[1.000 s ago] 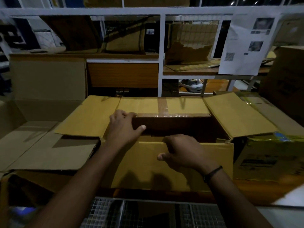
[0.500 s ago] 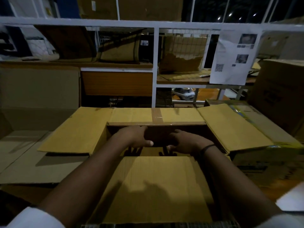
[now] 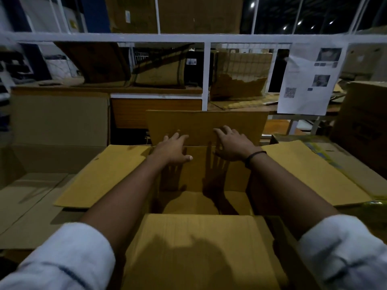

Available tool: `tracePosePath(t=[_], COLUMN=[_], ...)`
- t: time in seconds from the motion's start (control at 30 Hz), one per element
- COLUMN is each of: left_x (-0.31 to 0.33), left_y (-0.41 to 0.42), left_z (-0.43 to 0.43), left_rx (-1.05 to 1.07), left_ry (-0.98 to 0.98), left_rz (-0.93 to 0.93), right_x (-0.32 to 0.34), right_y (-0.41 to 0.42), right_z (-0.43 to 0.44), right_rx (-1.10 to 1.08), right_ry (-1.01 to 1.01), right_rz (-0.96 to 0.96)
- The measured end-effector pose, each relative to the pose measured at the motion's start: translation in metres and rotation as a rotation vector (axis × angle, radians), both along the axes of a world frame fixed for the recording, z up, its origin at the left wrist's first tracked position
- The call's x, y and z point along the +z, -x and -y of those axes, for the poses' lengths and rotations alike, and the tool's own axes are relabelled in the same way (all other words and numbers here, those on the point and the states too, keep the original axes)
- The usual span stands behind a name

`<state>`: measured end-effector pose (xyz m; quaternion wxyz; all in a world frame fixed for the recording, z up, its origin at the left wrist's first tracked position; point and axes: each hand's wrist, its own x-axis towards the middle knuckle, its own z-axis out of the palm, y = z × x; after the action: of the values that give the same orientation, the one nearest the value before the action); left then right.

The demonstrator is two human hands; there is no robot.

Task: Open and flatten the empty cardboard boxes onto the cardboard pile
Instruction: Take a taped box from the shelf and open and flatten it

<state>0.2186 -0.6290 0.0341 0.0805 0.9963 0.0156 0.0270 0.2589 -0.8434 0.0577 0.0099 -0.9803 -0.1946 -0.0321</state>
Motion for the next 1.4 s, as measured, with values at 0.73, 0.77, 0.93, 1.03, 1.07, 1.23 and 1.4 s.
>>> tracePosePath(t=[0.73, 0.77, 0.93, 1.03, 1.07, 1.23, 1.4], left_x=[-0.071, -0.073, -0.080, -0.082, -0.083, -0.083, -0.087], left_y=[-0.071, -0.072, -0.074, -0.074, -0.074, -0.070, -0.058], left_z=[-0.005, -0.005, -0.005, -0.006, -0.006, -0.005, -0.005], left_rx=[0.021, 0.022, 0.034, 0.031, 0.032, 0.022, 0.000], left_ry=[-0.190, -0.192, -0.186, -0.176, -0.168, -0.107, -0.138], left_rz=[0.007, 0.019, 0.069, 0.069, 0.063, 0.042, 0.036], right_x=[-0.090, -0.091, -0.095, -0.096, -0.096, -0.098, -0.093], right_y=[-0.087, -0.087, -0.085, -0.085, -0.084, -0.072, -0.068], right_z=[-0.013, -0.012, -0.013, -0.012, -0.012, -0.012, -0.004], right_rx=[0.002, 0.001, 0.002, 0.000, -0.002, -0.019, 0.018], right_ry=[0.077, 0.082, 0.066, 0.063, 0.060, 0.065, 0.058], right_rz=[0.002, 0.020, 0.081, 0.093, 0.082, 0.007, -0.044])
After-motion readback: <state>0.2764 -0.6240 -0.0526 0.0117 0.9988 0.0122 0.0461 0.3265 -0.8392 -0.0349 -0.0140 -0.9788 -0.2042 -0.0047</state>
